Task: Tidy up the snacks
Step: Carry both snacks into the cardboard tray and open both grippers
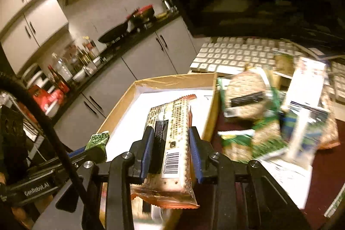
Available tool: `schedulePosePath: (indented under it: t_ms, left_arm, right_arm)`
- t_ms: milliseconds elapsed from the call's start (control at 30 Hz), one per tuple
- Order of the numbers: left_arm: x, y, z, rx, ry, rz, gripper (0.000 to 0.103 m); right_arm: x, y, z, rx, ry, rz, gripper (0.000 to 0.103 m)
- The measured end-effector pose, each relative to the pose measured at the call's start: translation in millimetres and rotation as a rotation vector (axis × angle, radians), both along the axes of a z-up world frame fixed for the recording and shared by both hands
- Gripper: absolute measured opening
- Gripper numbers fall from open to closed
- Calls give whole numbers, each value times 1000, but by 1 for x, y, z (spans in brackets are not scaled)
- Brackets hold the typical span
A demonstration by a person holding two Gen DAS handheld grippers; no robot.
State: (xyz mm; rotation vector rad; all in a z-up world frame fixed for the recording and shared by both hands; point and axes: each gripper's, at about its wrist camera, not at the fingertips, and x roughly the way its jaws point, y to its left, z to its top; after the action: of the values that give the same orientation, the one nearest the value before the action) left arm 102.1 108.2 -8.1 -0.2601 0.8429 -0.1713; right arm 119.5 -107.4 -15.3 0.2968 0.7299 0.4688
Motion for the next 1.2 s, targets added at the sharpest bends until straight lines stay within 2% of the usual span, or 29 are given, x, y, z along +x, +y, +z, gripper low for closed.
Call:
schedulePosePath:
  t_ms: [133, 333, 400, 567, 700, 733, 800, 867, 933, 967, 1033, 1200]
  left_arm:
    - [25, 12, -12, 19, 36, 10, 37]
    - [54, 19, -37, 72, 125, 29, 37]
    - [60, 19, -43, 79, 159, 32, 37]
    - [62, 17, -43, 130, 168, 66, 38]
    - [62, 16, -44, 162, 172, 76, 38]
    - [62, 14, -45, 179, 173, 74, 40]
    - [60, 13, -44, 208, 169, 86, 57]
    - [50, 10, -35, 238, 108, 112, 61]
    - [38, 7, -24, 266, 47, 133, 72]
    - [31, 5, -18, 277, 24, 149, 80]
    - [18, 2, -9, 281, -24, 168, 83]
    - [-5, -16, 2, 274, -44, 170, 83]
  right_arm:
    - [24, 21, -12, -42, 47, 34, 33]
    - [40, 25, -31, -92, 124, 26, 33]
    - [37, 26, -29, -105, 110, 29, 34]
    - [30, 29, -28, -143, 61, 40, 37]
    - [32, 27, -30, -107, 49, 57, 41]
    - [35, 27, -30, -97, 48, 60, 43]
    - [33, 24, -28, -77, 38, 62, 46]
    - [30, 20, -23, -51, 17, 71, 53]
    - [21, 14, -13, -27, -9, 77, 65]
    - [15, 9, -8, -18, -26, 77, 67]
    - [7, 2, 1, 0, -44, 80, 68]
    - [-25, -35, 10, 46, -56, 71, 68]
